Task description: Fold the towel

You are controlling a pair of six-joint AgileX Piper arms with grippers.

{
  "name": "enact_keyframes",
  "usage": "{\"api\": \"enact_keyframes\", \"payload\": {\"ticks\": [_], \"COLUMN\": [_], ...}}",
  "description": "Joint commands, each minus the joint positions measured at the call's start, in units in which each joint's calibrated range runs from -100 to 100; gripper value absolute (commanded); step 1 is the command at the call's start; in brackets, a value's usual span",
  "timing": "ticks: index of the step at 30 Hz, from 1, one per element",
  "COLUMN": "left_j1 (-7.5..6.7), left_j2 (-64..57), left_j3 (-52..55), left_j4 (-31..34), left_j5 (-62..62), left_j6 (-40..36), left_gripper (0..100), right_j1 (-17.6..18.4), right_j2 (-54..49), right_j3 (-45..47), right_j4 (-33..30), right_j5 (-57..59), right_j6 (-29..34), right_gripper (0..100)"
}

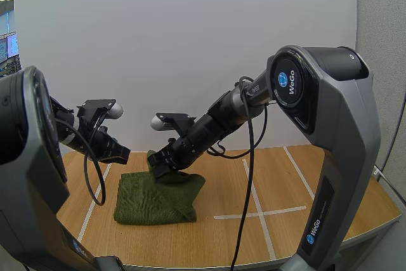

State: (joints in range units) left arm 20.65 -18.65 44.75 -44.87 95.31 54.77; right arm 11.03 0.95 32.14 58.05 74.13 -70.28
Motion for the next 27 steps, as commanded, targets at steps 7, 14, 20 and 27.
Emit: {"api": "enact_keyframes", "payload": {"ticks": [7,14,20,27], "left_j1": [1.19,1.19,1.19,1.19], "left_j2": [-0.61,-0.61,-0.61,-0.50], "left_j3": [1.74,1.74,1.74,2.13], "left_j4": [1.46,1.46,1.68,4.80], "left_j5": [2.01,2.01,-0.15,-1.09], "left_j6": [-1.00,-0.36,-0.24,-0.24], "left_gripper": [0,0,0,0], "right_j1": [2.10,2.10,2.10,-2.64], "right_j2": [2.46,2.17,-3.32,-10.25], "right_j3": [-0.36,-0.36,-2.53,-2.77], "right_j4": [-1.50,-1.37,-3.29,-13.02], "right_j5": [-3.80,-3.64,-3.64,-2.18], "right_j6": [-0.12,0.46,1.05,5.00], "right_gripper": [60,100,100,96]}}
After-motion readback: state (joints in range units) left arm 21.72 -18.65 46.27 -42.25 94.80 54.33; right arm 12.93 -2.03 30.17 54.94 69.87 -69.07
